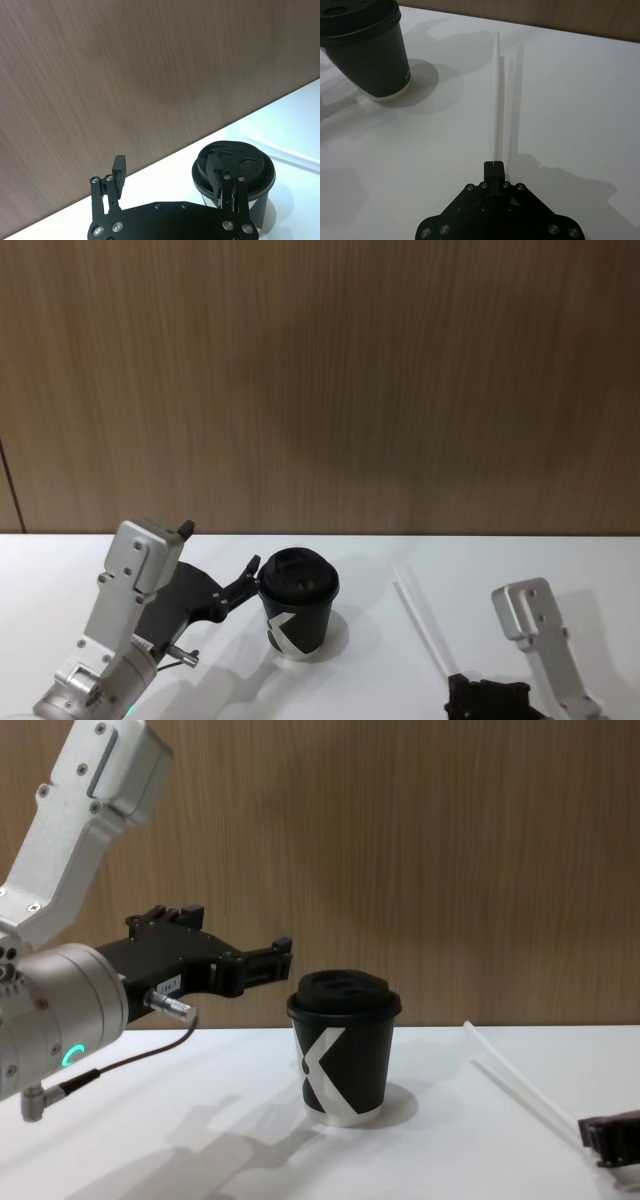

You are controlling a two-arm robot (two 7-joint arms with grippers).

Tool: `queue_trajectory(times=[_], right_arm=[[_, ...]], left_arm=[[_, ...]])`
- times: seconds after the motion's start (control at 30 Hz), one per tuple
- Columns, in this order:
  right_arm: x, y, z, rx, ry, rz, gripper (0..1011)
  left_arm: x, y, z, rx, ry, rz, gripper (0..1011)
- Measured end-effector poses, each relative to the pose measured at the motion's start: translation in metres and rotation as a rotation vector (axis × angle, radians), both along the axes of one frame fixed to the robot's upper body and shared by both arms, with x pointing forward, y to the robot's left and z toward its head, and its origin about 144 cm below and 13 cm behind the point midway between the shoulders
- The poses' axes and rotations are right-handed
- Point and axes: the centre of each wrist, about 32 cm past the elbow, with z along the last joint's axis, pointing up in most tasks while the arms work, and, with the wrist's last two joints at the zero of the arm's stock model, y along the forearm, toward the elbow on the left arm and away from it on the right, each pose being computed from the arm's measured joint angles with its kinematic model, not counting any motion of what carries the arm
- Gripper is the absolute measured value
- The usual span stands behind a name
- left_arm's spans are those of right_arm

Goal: Pick up the straw with one hand, pass it to the other hand, and insert it into the cup.

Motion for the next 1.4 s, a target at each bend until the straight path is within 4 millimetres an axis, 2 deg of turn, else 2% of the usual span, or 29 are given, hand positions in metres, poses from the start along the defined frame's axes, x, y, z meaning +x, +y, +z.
queue_trajectory(times=[0.7,0.8,1.4], right_arm=[[-0.024,-0.065,0.003,-0.11,-0.273,0.242,0],[-0.026,-0.079,0.006,-0.135,-0.334,0.292,0],[-0.023,-0.129,0.032,-0.205,-0.625,0.516,0]], left_arm=[[0.0,0.0,0.0,0.0,0.0,0.0,1003],[0.0,0.0,0.0,0.0,0.0,0.0,1003],[0.0,0.0,0.0,0.0,0.0,0.0,1003]])
